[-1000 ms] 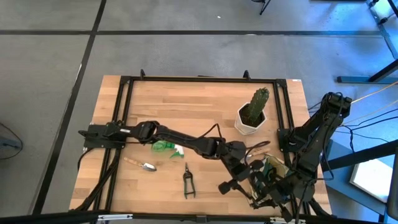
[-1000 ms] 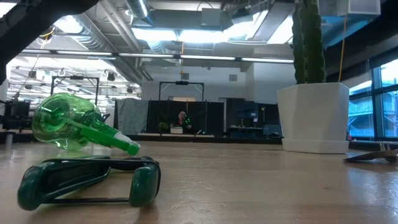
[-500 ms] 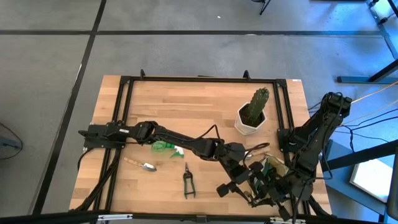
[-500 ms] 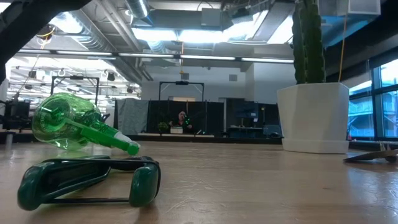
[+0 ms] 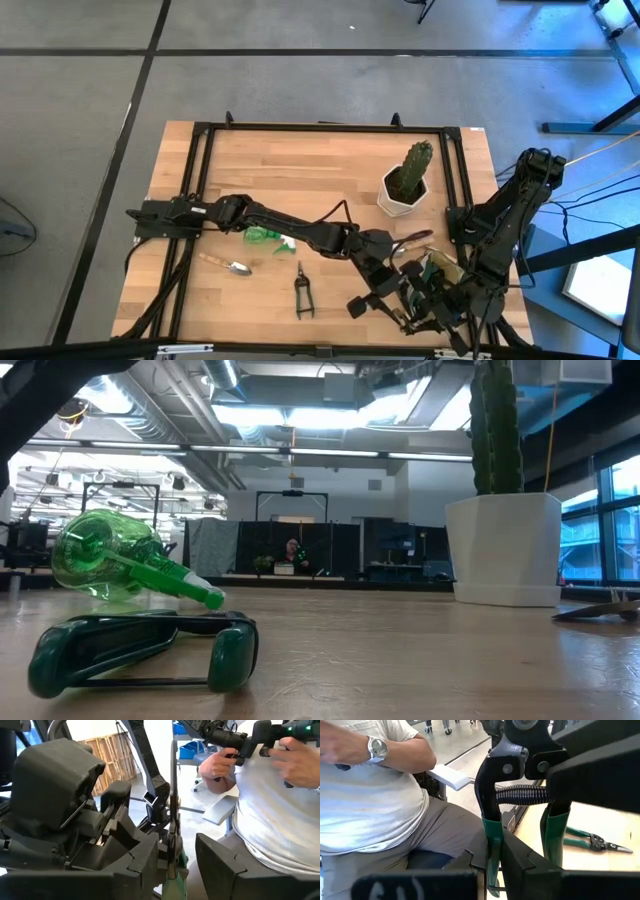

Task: Pick & Place Garden tools in Gardening bag
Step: Put the top grafting pruner into the side pocket of the white bag

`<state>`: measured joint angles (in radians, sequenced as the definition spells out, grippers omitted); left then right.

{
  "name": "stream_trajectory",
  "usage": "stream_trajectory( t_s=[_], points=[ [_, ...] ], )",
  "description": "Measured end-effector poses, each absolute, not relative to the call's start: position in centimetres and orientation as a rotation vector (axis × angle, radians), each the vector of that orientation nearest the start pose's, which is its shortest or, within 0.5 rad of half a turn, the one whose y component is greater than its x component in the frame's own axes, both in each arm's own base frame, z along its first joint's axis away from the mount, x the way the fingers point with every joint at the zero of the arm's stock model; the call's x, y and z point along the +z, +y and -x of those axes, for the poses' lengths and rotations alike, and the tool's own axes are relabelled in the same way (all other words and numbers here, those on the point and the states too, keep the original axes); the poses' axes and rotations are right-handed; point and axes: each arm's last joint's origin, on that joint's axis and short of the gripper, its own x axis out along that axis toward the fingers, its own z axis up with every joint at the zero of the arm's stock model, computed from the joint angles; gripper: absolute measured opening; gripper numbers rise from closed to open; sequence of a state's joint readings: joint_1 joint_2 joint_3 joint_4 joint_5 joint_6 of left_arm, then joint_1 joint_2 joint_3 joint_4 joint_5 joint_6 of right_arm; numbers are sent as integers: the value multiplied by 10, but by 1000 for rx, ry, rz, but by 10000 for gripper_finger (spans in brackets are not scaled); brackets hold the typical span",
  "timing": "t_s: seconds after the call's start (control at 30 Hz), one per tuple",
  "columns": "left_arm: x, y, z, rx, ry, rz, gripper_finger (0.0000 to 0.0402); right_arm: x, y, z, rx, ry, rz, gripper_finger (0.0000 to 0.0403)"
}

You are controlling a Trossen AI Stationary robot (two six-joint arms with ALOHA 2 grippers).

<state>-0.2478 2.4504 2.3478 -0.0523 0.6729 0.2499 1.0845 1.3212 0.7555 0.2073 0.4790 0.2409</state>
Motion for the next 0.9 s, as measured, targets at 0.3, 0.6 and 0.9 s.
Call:
stream_trajectory(
  t_s=[0.3, 0.6, 0.9],
  points=[
    [292, -157, -542, -871, 50, -203, 103, 245, 241, -144, 519, 326, 22, 26],
    [290, -158, -541, -880, 67, -222, 51, 244, 241, -144, 516, 337, 22, 26],
    [294, -152, -540, -904, 99, -156, 12, 244, 239, -146, 496, 334, 27, 26]
  ],
)
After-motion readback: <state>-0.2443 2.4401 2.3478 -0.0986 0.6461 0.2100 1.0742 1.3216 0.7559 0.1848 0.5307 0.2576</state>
